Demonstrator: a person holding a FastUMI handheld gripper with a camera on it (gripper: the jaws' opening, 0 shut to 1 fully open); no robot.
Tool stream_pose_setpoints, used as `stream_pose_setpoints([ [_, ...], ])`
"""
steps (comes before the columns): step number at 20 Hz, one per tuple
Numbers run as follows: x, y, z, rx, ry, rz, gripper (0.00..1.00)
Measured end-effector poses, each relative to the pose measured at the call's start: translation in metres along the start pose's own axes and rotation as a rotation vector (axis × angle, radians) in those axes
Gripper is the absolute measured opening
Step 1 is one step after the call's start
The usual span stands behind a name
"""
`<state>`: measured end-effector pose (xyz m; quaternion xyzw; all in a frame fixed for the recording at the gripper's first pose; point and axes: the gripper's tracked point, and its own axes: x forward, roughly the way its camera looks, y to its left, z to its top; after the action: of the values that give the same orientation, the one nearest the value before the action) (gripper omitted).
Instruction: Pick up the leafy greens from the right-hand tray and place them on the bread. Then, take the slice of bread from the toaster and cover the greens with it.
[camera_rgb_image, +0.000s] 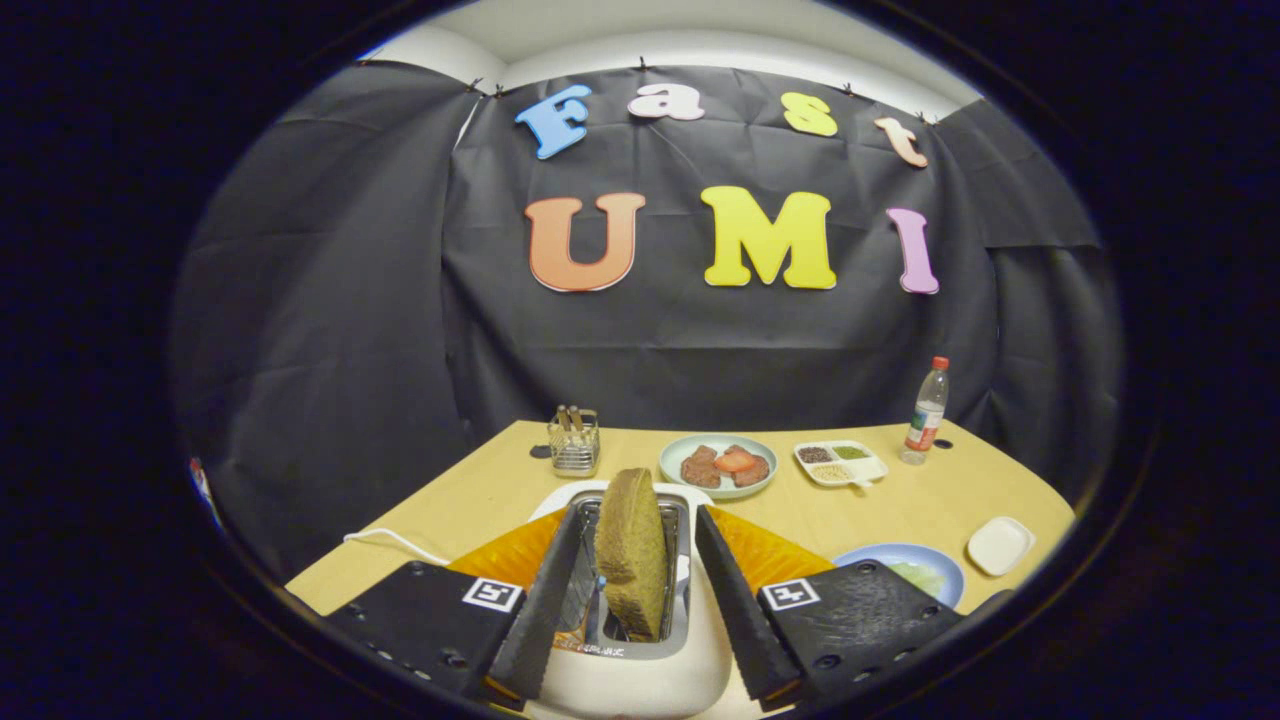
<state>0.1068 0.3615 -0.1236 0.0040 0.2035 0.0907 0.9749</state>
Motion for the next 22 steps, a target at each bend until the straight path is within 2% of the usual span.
stream_pose_setpoints([
  [2, 0.004, -0.002, -0.005, 0.006, 0.017, -0.005, 0.62],
  [9, 0.008, -0.008, -0.008, 0.026, 0.036, -0.024, 0.16],
  [10, 0.006, -0.008, -0.008, 0.042, 0.034, -0.017, 0.16],
  [11, 0.004, -0.006, -0.007, 0.048, 0.037, -0.009, 0.09],
  [15, -0.004, -0.008, 0.01, 0.054, 0.0, 0.004, 0.09],
  [22, -0.041, -0.023, 0.073, 0.083, -0.147, 0.017, 0.09],
])
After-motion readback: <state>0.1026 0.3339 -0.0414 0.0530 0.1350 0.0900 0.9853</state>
